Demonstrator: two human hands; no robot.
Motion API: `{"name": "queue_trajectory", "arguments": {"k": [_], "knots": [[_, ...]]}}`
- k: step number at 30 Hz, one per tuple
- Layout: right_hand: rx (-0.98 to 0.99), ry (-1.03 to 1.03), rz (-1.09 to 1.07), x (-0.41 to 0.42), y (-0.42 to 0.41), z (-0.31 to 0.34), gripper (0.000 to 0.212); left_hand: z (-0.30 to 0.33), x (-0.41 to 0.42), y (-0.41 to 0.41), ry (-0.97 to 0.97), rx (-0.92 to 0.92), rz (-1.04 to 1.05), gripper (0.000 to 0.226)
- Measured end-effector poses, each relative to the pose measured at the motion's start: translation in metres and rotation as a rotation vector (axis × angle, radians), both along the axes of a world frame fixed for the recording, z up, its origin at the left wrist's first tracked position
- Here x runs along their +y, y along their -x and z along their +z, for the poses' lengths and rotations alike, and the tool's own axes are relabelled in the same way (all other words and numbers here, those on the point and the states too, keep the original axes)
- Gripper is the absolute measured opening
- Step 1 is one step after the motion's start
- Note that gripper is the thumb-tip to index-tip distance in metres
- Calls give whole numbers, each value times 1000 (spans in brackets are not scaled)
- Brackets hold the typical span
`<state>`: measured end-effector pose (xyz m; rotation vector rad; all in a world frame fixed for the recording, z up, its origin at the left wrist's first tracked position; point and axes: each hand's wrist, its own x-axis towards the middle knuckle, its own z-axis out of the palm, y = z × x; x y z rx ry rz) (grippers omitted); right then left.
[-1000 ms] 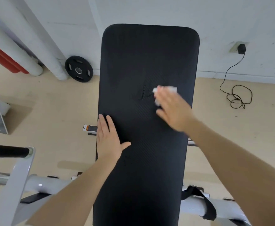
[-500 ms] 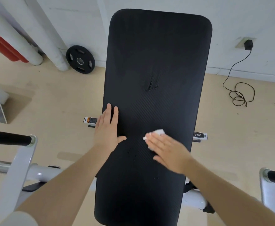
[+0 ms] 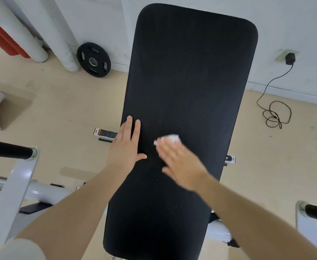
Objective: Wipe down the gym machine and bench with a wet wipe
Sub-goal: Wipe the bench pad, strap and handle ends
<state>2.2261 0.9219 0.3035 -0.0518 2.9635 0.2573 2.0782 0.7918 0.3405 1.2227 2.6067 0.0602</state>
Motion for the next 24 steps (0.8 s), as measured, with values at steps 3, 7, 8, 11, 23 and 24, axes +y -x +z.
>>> {"name": "queue_trajectory", "arguments": {"k": [3,7,8,11,23,24], "knots": [[-72,110,10,-31,-27,-12,61,2,-3,2,1,-21,-13,105],[-37,29,49,7,11,4,62,5,-9,12,-39,-72,-42,93],[-2,-22,9,22,29,11,64,5,-11,15,-55,-85,-54,89],[105,-51,-149,54,85,45,65,2,-20,23,-43,-30,-168,87],[-124,14,88,-43,45,10,64,-16,-41,34,-132,20,-168,111],[-129,38,77,-49,40,6,63,-18,-40,34,-151,10,-168,109]]}}
